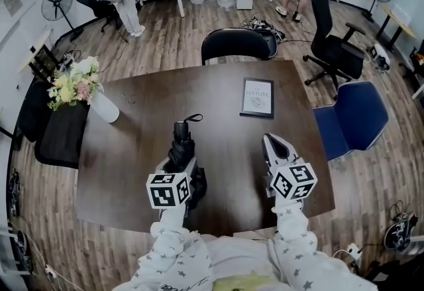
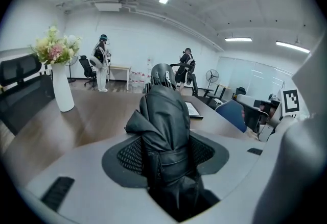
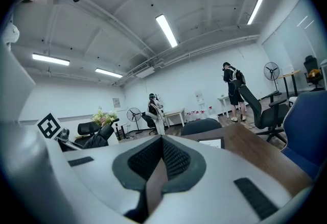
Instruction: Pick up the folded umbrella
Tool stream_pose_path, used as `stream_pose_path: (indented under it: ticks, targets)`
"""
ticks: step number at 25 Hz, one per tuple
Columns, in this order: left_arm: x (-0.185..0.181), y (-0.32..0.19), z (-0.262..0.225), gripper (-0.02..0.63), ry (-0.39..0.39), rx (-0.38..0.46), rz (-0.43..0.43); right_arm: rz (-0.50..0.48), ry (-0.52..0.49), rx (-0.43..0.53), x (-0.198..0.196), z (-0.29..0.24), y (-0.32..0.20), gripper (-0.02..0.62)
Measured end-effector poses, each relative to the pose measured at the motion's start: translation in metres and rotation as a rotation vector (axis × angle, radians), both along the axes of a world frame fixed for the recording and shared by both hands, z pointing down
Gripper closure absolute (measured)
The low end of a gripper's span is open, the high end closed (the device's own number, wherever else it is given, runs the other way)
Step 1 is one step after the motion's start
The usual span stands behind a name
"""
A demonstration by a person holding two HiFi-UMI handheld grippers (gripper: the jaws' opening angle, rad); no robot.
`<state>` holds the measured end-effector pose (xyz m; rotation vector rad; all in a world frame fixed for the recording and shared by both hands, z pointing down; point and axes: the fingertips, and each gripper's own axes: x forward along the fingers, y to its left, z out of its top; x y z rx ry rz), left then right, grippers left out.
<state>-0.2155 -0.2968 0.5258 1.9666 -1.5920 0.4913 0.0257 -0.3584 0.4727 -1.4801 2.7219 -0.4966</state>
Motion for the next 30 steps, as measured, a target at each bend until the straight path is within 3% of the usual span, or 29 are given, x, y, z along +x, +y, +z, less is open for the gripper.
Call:
stream_pose_path:
  ticks: [10, 30]
  targets:
    - [-0.007, 0.008, -0.060, 0.367, 0.012, 0.210, -0.055, -0.001, -0.011, 0.041, 0.002, -0.015, 0.006, 0.574]
    - [-0.028, 0.026, -0.130, 0.367, -0.007, 0.486, -0.122, 0.041, -0.022, 0.105, 0.018, -0.034, 0.011, 0.574]
